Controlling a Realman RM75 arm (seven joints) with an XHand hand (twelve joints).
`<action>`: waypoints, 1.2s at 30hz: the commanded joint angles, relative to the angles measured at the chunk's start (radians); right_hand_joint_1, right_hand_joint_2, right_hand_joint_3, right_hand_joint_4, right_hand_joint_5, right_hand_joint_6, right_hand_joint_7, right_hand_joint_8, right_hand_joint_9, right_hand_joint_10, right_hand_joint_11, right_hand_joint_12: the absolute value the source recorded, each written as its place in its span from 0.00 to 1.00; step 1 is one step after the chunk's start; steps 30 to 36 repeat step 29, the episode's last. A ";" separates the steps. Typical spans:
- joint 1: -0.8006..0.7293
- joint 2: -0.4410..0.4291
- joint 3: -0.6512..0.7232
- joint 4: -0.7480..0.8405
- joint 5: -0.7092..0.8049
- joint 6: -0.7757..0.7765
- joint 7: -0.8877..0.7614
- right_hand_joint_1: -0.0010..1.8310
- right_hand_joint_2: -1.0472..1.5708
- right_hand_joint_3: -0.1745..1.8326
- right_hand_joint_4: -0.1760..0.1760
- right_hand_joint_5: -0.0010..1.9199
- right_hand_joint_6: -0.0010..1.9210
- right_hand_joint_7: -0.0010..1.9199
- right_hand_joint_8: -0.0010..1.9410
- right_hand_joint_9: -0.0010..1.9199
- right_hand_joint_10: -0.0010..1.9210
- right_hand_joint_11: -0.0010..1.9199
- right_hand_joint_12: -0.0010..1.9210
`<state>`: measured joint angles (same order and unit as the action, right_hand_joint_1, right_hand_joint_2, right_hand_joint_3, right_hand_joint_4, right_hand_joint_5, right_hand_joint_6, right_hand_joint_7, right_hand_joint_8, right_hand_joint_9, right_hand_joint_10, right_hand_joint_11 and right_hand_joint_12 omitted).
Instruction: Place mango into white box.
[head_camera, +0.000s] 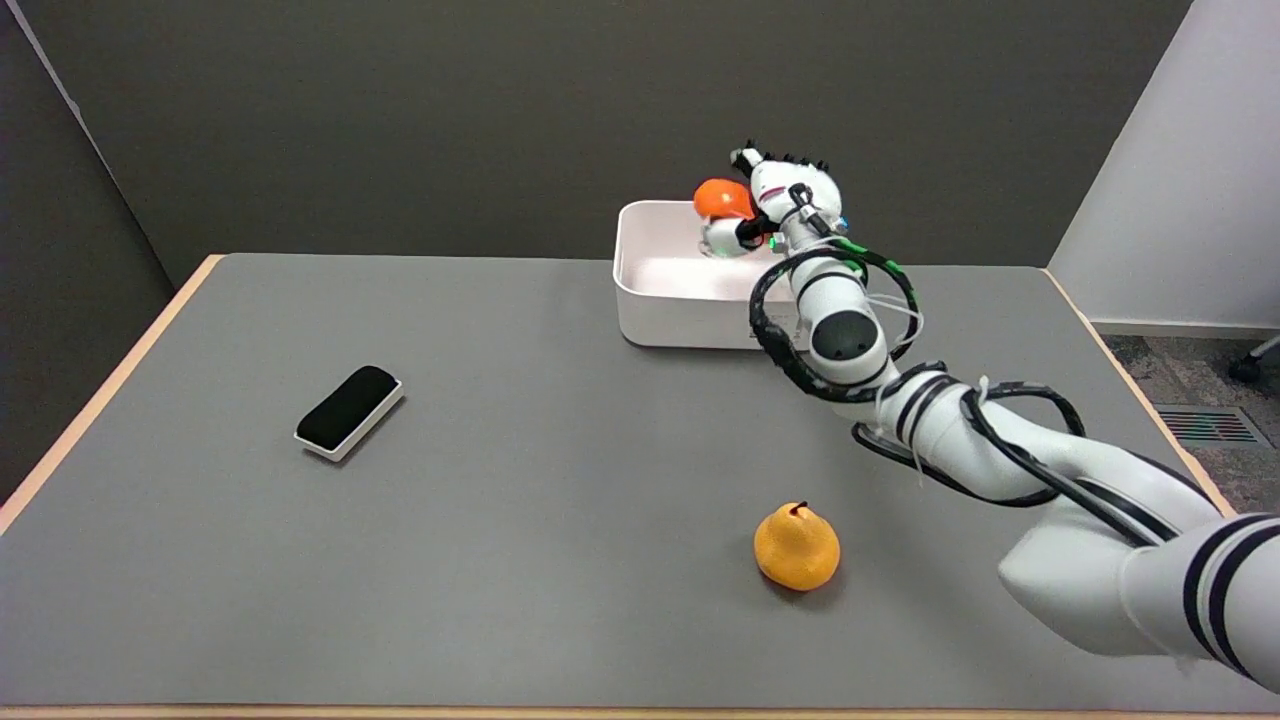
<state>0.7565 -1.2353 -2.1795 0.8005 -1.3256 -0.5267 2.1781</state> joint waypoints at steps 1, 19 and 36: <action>-0.018 0.043 0.207 -0.041 0.343 0.310 0.117 0.13 0.65 0.50 0.59 0.00 0.00 0.00 0.00 0.00 0.01 0.00 0.40; -0.457 0.161 0.684 0.730 0.380 0.295 0.117 0.04 0.63 0.58 0.67 0.05 0.09 0.07 0.14 0.06 0.31 0.01 0.54; -0.694 0.165 0.990 0.665 0.827 0.537 0.118 0.08 0.65 0.59 0.66 0.05 0.11 0.07 0.14 0.06 0.30 0.00 0.54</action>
